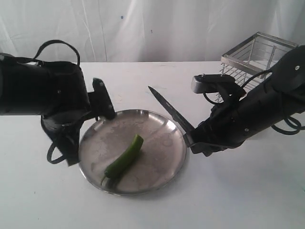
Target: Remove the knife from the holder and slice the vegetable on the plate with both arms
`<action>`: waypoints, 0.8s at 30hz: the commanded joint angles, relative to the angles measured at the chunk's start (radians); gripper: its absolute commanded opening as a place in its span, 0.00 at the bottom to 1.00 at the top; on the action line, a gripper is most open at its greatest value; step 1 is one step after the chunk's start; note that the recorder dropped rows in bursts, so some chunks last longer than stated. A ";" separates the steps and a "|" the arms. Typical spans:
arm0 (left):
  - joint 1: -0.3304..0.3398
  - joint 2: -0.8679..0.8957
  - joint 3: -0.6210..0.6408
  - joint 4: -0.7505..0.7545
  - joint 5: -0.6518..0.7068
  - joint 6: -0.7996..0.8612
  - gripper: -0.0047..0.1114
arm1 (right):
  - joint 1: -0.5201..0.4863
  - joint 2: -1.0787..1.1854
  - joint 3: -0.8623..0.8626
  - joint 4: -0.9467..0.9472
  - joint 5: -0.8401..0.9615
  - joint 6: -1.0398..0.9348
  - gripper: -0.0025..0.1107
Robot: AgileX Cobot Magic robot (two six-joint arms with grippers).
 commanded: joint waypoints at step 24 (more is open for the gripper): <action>-0.001 0.175 -0.011 -0.608 -0.330 0.532 0.32 | 0.001 -0.003 0.003 0.003 -0.038 0.027 0.02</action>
